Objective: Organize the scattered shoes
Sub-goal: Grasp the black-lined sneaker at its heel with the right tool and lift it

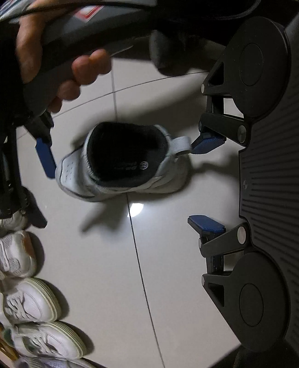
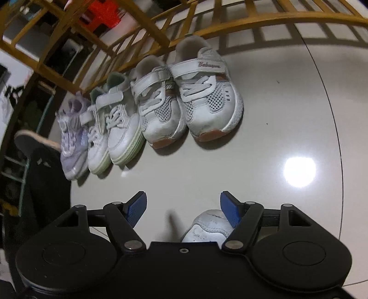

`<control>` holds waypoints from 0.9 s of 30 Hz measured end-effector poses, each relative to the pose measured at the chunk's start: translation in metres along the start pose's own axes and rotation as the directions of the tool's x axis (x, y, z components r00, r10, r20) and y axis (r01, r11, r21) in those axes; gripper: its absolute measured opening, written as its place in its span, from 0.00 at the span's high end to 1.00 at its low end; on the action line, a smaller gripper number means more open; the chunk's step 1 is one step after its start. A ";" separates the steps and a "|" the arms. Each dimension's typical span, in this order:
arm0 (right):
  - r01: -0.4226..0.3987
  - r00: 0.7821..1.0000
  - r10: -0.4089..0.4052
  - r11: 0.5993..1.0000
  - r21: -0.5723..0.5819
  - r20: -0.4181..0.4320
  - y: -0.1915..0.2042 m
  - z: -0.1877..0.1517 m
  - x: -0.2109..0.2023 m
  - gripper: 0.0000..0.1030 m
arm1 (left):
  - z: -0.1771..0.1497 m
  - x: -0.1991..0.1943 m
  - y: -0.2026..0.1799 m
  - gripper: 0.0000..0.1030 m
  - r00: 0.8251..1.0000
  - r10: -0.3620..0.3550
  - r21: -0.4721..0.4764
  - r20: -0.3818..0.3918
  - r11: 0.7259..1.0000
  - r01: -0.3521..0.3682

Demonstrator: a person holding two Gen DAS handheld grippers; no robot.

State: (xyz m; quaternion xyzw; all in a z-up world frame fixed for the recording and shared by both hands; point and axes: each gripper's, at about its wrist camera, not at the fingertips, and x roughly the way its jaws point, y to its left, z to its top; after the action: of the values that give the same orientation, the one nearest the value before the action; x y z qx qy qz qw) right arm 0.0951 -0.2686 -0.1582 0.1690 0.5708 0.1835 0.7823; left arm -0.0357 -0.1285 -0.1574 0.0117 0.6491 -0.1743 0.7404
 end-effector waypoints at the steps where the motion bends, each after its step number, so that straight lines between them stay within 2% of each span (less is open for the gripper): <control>1: 0.016 1.000 -0.016 1.000 -0.016 -0.009 0.001 0.000 0.002 0.29 | 0.001 0.001 0.002 0.42 1.000 -0.011 -0.017 0.001 1.000 0.011; 7: 0.120 0.992 -0.123 0.987 -0.107 -0.024 0.009 -0.006 0.007 0.29 | 0.006 0.002 0.012 0.42 1.000 -0.012 -0.042 0.016 0.999 0.013; 9: 0.203 0.977 -0.211 0.967 -0.153 -0.036 0.014 -0.010 0.006 0.29 | 0.007 0.001 0.018 0.42 1.000 -0.012 -0.050 0.021 0.999 0.013; 14: 0.275 0.956 -0.288 0.947 -0.167 -0.060 0.009 -0.020 -0.003 0.28 | 0.007 -0.003 0.030 0.42 0.999 -0.001 -0.081 0.035 0.997 0.004; 16: 0.285 0.952 -0.298 0.946 -0.157 -0.070 0.006 -0.025 -0.006 0.27 | 0.007 -0.005 0.036 0.42 0.999 0.001 -0.095 0.039 0.995 0.003; 19: 0.289 0.953 -0.295 0.954 -0.076 -0.069 -0.004 -0.033 -0.015 0.25 | 0.007 -0.007 0.044 0.42 0.999 0.006 -0.114 0.045 0.993 -0.001; 24: 0.249 0.968 -0.245 0.965 0.088 -0.058 -0.026 -0.047 -0.038 0.25 | 0.009 -0.010 0.053 0.42 0.997 0.032 -0.122 0.068 0.992 -0.023; 27: 0.244 0.969 -0.238 0.963 0.118 -0.061 -0.033 -0.053 -0.044 0.25 | 0.008 -0.012 0.052 0.42 0.997 0.041 -0.124 0.071 0.992 -0.032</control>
State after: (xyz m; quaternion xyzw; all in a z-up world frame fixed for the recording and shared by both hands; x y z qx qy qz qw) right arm 0.0354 -0.3159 -0.1524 0.1425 0.6155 0.0550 0.7732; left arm -0.0147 -0.0792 -0.1556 -0.0284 0.6306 -0.1209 0.7661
